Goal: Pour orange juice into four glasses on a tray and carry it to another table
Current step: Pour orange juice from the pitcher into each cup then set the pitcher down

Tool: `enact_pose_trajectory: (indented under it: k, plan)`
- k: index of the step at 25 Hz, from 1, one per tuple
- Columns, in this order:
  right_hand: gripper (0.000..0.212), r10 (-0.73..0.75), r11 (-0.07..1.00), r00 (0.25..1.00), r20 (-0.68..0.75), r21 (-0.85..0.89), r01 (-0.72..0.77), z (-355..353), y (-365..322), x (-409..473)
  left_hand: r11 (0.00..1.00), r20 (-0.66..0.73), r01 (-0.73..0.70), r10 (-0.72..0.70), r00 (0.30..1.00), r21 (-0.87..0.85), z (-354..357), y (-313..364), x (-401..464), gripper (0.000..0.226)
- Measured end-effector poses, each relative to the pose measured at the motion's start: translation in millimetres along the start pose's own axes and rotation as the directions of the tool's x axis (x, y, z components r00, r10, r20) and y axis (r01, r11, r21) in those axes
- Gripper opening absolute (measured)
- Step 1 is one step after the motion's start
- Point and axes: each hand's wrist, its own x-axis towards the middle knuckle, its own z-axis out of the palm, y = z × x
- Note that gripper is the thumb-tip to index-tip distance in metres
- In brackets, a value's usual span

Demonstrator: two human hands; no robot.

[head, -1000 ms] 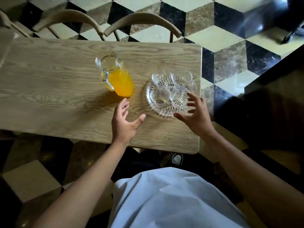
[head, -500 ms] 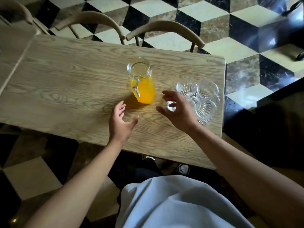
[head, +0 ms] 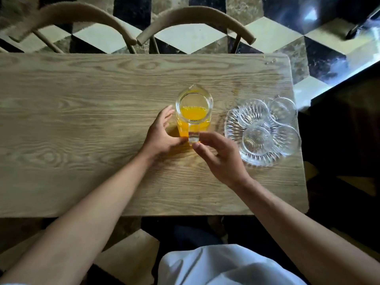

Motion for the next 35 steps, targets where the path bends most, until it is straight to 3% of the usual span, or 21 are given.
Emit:
enact_pose_trajectory:
  k: [3, 5, 8, 13, 20, 26, 35]
  plan:
    - [0.017, -0.009, 0.998, 1.0, 0.002, 0.055, 0.009, 1.7, -2.4, -4.3, 0.998, 0.207, -0.042, 0.031, 0.978, 0.048, -10.5, 6.1, 23.1, 0.128]
    - [0.02, -0.01, 0.997, 1.0, -0.013, 0.075, 0.011, 1.2, -5.3, -5.4, 0.991, 0.295, -0.092, 0.058, 0.954, 0.102, -12.4, 5.2, 34.7, 0.11]
    - [0.022, -0.026, 0.996, 0.999, -0.018, 0.088, 0.028, 1.1, -9.7, -2.6, 0.968, 0.315, -0.194, 0.136, 0.939, 0.16, -11.2, 4.0, 43.8, 0.091]
    - [0.022, -0.059, 0.994, 0.998, -0.03, 0.09, 0.062, 4.8, -14.1, 0.4, 0.956, 0.341, -0.25, 0.185, 0.922, 0.156, -16.0, 11.0, 44.5, 0.1]
    - [0.014, -0.039, 0.992, 0.996, -0.08, 0.117, 0.048, 11.1, -16.7, -7.6, 0.929, 0.264, -0.292, 0.229, 0.937, 0.229, -15.3, 13.9, 34.9, 0.101]
    - [0.011, -0.003, 0.995, 0.995, -0.097, 0.104, 0.014, 1.5, -21.9, -15.7, 0.948, 0.123, -0.194, 0.167, 0.978, 0.251, -2.0, 9.1, 8.7, 0.097]
    - [0.017, -0.033, 0.993, 0.999, -0.013, 0.117, 0.034, -27.5, -31.7, -46.5, 0.978, -0.093, -0.075, 0.095, 0.991, 0.195, 27.8, 19.8, -51.5, 0.104]
